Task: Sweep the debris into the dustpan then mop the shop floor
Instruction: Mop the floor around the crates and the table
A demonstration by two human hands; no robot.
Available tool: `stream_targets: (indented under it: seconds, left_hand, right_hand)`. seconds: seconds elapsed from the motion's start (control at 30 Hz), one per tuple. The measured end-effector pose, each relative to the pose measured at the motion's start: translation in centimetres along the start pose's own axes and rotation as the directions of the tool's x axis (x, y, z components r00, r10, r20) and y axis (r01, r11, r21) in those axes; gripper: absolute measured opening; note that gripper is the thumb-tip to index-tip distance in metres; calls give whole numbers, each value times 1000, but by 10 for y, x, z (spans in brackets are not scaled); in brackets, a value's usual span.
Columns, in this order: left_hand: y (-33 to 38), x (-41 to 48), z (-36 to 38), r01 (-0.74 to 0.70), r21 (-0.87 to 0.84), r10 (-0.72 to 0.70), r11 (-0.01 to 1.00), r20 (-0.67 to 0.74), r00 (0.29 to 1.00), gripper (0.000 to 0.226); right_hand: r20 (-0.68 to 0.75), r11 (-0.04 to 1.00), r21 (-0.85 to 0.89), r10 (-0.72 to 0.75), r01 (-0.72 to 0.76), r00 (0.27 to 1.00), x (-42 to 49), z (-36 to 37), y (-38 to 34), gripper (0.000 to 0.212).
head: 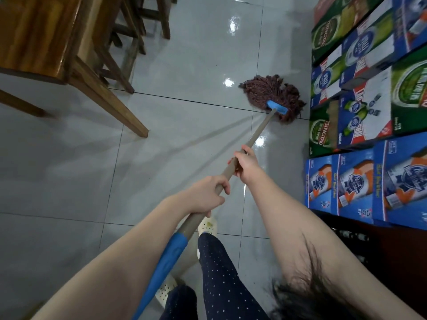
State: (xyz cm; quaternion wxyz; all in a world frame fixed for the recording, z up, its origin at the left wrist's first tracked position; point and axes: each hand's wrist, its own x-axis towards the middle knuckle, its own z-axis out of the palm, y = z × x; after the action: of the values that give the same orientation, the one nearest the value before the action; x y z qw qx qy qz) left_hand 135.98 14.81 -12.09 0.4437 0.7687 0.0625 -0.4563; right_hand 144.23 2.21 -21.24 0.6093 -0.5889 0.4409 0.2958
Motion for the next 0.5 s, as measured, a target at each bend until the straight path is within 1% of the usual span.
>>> stream_targets:
  seconds: [0.1,0.2,0.37,0.5]
  left_hand:
    - [-13,-15,20,8,-85,-9,996,-16,1000,21]
    - [-35,-42,32,-5,-150,-2,989,-44,999,21]
    - [-84,-107,49,-10,-163,-4,987,-86,996,22]
    - [-134,-172,76,-6,-171,-15,985,-124,992,22]
  right_hand:
    - [-33,1000,-17,-12,11,999,-10,-1,19,51]
    - [-14,1000,-28,-13,12,1000,-25,6,46,58]
    - [45,998,-60,-15,17,999,-62,29,106,65]
    - [89,995,-99,-25,34,996,-105,52,172,67]
